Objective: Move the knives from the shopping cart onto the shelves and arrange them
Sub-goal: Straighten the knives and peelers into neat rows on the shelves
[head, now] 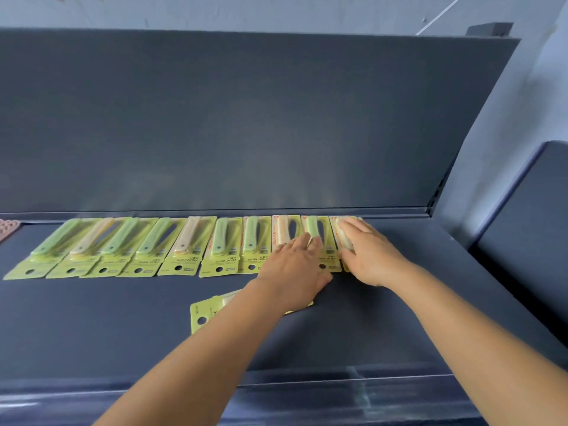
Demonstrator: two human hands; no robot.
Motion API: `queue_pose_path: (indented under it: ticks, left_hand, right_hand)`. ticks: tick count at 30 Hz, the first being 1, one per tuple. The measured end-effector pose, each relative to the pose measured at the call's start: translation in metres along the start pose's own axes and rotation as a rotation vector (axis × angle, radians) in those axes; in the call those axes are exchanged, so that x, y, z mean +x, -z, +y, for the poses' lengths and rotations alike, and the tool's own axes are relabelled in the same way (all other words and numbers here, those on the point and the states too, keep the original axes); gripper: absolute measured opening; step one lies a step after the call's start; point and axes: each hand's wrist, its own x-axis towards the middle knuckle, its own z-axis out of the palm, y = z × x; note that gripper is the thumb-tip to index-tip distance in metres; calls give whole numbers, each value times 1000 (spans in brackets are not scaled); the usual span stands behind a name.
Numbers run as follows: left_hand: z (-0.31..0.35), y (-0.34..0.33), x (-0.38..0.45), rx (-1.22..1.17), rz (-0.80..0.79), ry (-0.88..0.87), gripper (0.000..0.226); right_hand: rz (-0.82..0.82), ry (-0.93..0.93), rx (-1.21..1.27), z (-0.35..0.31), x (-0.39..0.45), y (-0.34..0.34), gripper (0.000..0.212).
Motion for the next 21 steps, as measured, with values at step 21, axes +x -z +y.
queue_pose_path:
  ticks: [21]
  left_hand:
    - [-86, 12, -109, -158, -35, -28, 49]
  right_hand:
    - [29, -36, 138, -106, -82, -33, 42]
